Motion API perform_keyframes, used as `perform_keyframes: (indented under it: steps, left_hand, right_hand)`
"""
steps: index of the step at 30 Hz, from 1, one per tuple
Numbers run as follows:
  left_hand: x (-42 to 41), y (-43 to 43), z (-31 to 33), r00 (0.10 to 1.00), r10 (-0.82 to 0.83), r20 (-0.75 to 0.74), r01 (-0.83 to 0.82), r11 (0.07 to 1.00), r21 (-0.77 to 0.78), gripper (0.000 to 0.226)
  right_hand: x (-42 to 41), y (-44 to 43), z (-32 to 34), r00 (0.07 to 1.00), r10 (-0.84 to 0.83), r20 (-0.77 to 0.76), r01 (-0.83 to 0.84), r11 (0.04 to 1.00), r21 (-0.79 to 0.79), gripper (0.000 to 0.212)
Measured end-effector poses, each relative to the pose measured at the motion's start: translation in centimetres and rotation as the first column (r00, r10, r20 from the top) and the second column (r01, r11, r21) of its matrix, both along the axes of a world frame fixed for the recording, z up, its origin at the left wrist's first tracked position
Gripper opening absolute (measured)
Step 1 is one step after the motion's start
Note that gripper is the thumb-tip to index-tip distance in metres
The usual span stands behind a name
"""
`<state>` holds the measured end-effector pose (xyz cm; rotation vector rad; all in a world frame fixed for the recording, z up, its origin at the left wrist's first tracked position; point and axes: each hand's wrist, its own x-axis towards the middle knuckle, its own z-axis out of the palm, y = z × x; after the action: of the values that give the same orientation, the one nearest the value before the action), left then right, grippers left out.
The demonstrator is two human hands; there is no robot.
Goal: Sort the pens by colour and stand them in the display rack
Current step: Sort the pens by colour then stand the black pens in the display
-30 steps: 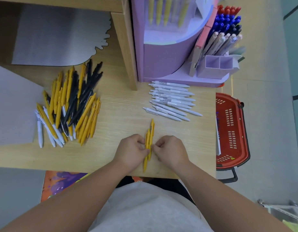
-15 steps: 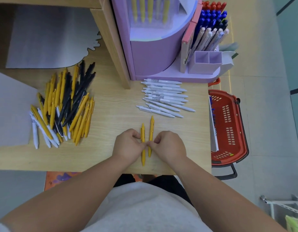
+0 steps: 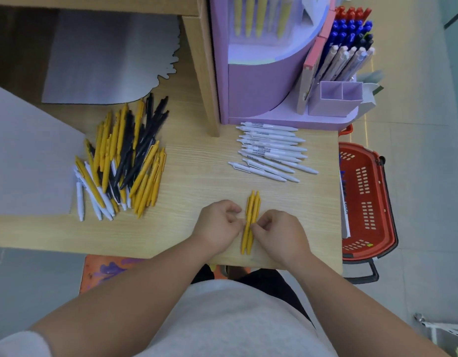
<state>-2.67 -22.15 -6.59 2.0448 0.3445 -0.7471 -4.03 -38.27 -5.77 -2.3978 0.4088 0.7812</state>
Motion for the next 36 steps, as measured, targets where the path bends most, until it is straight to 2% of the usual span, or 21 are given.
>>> perform_keyframes:
  steps: [3, 7, 10, 12, 15, 17, 22, 27, 33, 36]
  left_hand:
    - [0.4, 3.2, 1.2, 0.991, 0.035, 0.129, -0.05, 0.992, 0.115, 0.021]
    - [1.2, 10.0, 3.1, 0.929, 0.037, 0.368, -0.176, 0.92, 0.351, 0.033]
    - [2.1, 14.2, 3.7, 0.927, 0.043, 0.374, -0.227, 0.855, 0.467, 0.048]
    - [2.6, 15.9, 3.3, 0.944, -0.003, 0.329, -0.172, 0.849, 0.5, 0.049]
    - [2.9, 16.9, 2.4, 0.939, -0.15, 0.308, -0.046, 0.835, 0.548, 0.028]
    - [3.2, 17.1, 2.0, 0.93, -0.22, 0.293, 0.009, 0.813, 0.582, 0.018]
    - [4.3, 17.3, 1.5, 0.942, -0.249, 0.225, 0.072, 0.805, 0.589, 0.017]
    - [4.5, 17.1, 1.2, 0.946, -0.238, 0.221, 0.102, 0.863, 0.495, 0.016]
    - [3.9, 15.4, 0.8, 0.95, -0.202, 0.239, 0.087, 0.904, 0.419, 0.025]
    - [3.4, 14.4, 1.1, 0.951, -0.138, 0.275, 0.025, 0.925, 0.378, 0.032]
  right_hand:
    - [1.6, 1.3, 1.1, 0.995, -0.031, 0.092, 0.029, 0.999, 0.023, 0.012]
    - [4.1, 6.6, 1.7, 0.993, 0.034, 0.112, -0.057, 0.976, 0.211, 0.017]
    - [6.1, 11.9, 1.0, 0.999, 0.039, 0.036, -0.049, 0.933, 0.356, 0.033]
    - [7.2, 15.2, -0.1, 1.0, 0.005, -0.019, 0.003, 0.915, 0.403, 0.041]
    - [8.2, 18.7, -1.6, 0.998, -0.055, -0.023, 0.059, 0.918, 0.391, 0.048]
    - [8.7, 20.1, -2.1, 0.999, -0.053, 0.005, 0.047, 0.933, 0.358, 0.04]
    - [9.4, 21.5, -2.5, 0.983, -0.183, 0.017, 0.165, 0.919, 0.357, 0.028]
    - [9.5, 21.5, -2.7, 0.977, -0.215, 0.015, 0.197, 0.919, 0.342, 0.023]
    - [8.7, 19.2, -2.7, 0.966, -0.256, 0.017, 0.238, 0.917, 0.32, 0.024]
    - [8.1, 18.0, -2.8, 0.963, -0.271, 0.008, 0.254, 0.913, 0.321, 0.023]
